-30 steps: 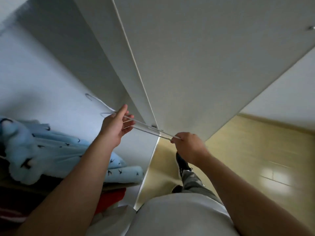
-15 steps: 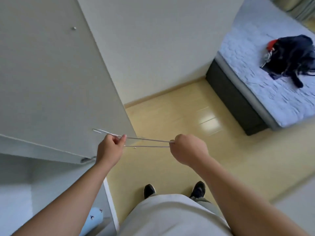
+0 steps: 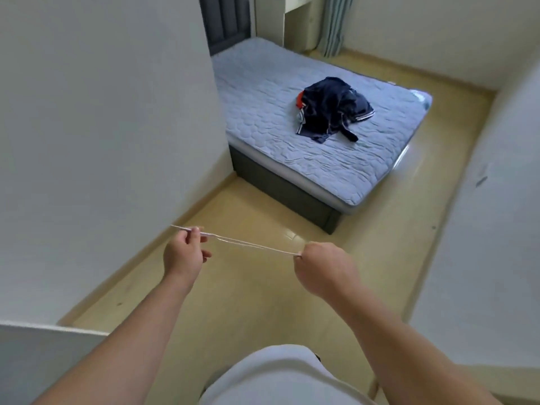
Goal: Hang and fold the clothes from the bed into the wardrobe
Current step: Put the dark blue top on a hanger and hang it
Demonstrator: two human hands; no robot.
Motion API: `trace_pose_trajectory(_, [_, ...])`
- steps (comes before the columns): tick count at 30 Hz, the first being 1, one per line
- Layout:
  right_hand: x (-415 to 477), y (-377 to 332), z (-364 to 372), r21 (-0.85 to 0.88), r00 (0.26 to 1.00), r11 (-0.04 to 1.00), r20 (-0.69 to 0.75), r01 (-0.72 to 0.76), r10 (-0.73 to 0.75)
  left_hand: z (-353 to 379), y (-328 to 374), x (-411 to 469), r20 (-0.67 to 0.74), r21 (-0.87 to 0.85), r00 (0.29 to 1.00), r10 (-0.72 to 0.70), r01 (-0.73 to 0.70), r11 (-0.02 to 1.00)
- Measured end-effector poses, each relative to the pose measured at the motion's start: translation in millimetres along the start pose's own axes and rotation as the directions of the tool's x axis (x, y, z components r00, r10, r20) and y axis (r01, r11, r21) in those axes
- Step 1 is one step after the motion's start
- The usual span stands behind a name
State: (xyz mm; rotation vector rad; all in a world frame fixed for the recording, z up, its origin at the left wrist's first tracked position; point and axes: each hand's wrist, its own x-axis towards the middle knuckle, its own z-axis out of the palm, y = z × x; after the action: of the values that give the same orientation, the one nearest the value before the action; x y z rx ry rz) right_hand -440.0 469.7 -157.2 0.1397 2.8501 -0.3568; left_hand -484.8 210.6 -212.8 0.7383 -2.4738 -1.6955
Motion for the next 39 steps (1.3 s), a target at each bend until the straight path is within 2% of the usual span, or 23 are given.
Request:
trace_pose_trajectory(4, [33, 75, -29, 0.074, 0.997, 0.995, -0.035, -0.07, 0.073, 79, 60, 11, 0.038, -0.026, 0.997, 0.073, -0.072, 0.997])
trace_pose_trajectory(7, [62, 118, -45, 0.137, 0.981, 0.983, -0.137, -0.121, 0.139, 135, 101, 26, 0.085, -0.042, 0.988, 0.132, -0.129, 0.991])
trace_pose_trajectory(10, [103, 156, -65, 0.062, 0.958, 0.987, -0.238, -0.15, 0.16, 194, 137, 53, 0.133, 0.001, 0.972, 0.193, -0.195, 0.981])
trace_pose_trajectory(13, [154, 194, -87, -0.063, 0.95, 0.982, -0.271, -0.176, 0.153, 259, 171, 89, 0.201, 0.05, 0.947, 0.252, -0.267, 0.962])
trace_pose_trajectory(15, [194, 220, -102, -0.103, 0.956, 0.981, -0.26, -0.166, 0.135, 310, 191, 112, 0.261, 0.059, 0.926, 0.273, -0.297, 0.953])
trace_pose_trajectory(18, [261, 257, -123, -0.071, 0.969, 0.988, -0.215, -0.135, 0.117, 388, 224, 139, 0.362, 0.062, 0.878, 0.314, -0.359, 0.931])
trace_pose_trajectory(21, [321, 292, -144, -0.005, 0.977, 0.99, -0.159, -0.144, 0.142, 462, 262, 160, 0.472, 0.058, 0.795, 0.382, -0.461, 0.886])
trace_pose_trajectory(23, [358, 316, -157, 0.023, 0.971, 0.987, -0.176, -0.158, 0.159, 510, 291, 173, 0.545, 0.016, 0.717, 0.435, -0.528, 0.849])
trace_pose_trajectory(26, [408, 355, -178, 0.063, 0.965, 0.981, -0.178, -0.182, 0.19, 582, 330, 189, 0.618, -0.034, 0.649, 0.443, -0.541, 0.84])
trace_pose_trajectory(29, [457, 399, -195, 0.111, 0.954, 0.969, -0.183, -0.22, 0.238, 652, 359, 203, 0.648, -0.042, 0.619, 0.443, -0.551, 0.833])
trace_pose_trajectory(32, [515, 449, -212, 0.216, 0.959, 0.949, -0.121, -0.228, 0.258, 723, 385, 216, 0.67, -0.046, 0.582, 0.461, -0.587, 0.808])
trace_pose_trajectory(34, [551, 482, -224, 0.315, 0.963, 0.92, -0.063, -0.231, 0.263, 768, 400, 221, 0.665, -0.043, 0.588, 0.46, -0.586, 0.809])
trace_pose_trajectory(37, [602, 526, -246, 0.328, 0.973, 0.92, -0.015, -0.214, 0.231, 823, 426, 228, 0.626, -0.035, 0.624, 0.466, -0.575, 0.817])
trace_pose_trajectory(39, [636, 552, -264, 0.359, 0.978, 0.914, -0.003, -0.192, 0.207, 852, 446, 236, 0.652, -0.027, 0.6, 0.463, -0.592, 0.805])
